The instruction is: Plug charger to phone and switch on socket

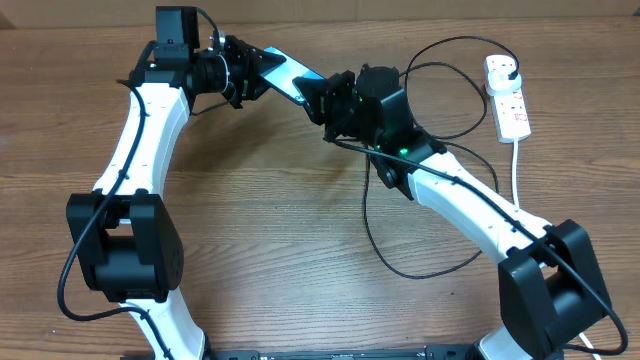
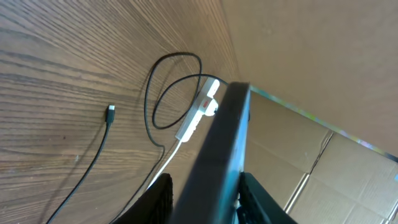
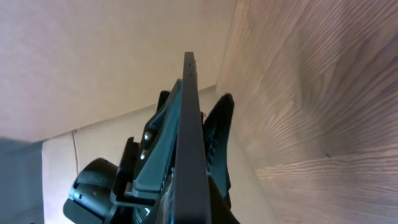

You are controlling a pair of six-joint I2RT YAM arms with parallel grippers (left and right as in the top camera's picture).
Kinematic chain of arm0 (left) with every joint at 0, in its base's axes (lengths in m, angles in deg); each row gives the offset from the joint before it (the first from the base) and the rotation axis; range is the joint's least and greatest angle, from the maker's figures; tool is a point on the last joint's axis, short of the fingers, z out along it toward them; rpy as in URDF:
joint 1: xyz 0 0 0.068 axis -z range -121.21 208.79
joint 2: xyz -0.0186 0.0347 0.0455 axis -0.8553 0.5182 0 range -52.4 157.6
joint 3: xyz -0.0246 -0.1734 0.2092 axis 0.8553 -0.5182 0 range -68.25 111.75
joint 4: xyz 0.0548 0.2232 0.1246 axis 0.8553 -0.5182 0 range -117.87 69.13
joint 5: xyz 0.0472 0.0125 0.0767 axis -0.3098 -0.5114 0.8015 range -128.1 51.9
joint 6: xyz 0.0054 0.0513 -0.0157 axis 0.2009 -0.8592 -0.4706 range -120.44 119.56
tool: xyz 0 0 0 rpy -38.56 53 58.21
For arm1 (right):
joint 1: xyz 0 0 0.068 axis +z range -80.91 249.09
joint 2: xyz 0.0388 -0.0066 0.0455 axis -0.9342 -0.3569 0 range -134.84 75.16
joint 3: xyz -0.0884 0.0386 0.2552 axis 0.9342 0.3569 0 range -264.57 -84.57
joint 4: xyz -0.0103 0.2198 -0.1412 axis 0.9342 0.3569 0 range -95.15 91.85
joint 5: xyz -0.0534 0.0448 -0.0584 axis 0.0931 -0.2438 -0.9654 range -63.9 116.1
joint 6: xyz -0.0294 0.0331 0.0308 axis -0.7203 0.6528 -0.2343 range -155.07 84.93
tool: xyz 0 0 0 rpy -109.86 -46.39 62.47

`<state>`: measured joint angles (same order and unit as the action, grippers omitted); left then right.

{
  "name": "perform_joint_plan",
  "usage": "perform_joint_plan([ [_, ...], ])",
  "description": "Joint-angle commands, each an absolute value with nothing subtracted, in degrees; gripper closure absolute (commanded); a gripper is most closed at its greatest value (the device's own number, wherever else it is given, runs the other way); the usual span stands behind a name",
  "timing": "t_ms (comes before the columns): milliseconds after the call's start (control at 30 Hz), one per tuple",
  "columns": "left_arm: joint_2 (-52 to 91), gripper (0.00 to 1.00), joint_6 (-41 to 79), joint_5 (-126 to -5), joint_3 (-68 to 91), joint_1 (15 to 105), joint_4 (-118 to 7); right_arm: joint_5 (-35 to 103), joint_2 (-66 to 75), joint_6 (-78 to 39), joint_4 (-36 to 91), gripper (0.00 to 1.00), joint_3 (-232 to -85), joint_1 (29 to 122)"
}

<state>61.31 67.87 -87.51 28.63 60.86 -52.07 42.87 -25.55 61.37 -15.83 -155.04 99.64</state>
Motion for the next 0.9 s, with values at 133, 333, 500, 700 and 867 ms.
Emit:
perform_joint_plan([
  [133, 61.4, 0.82, 68.6, -87.2, 29.3, 61.1, -51.9, 45.7, -23.6, 62.5, -17.3, 0.96, -156.3, 100.3],
  [333, 61.4, 0.96, 68.6, -87.2, 29.3, 61.1, -51.9, 45.7, -23.6, 62.5, -17.3, 0.96, -156.3, 100.2],
  [500, 61.4, 0.96, 69.5, -87.2, 29.3, 61.1, -51.8, 45.7, -23.6, 62.4, -16.4, 0.96, -156.3, 100.3],
  [700, 61.4, 0.96, 67.5, -87.2, 29.3, 61.1, -49.9, 44.8, -23.6, 62.0, -15.1, 0.87, -156.3, 100.2],
  [867, 61.4, 0.96, 64.1, -87.2, 29.3, 61.1, -48.7, 44.0, -23.6, 59.9, -15.2, 0.70, -156.3, 100.1],
])
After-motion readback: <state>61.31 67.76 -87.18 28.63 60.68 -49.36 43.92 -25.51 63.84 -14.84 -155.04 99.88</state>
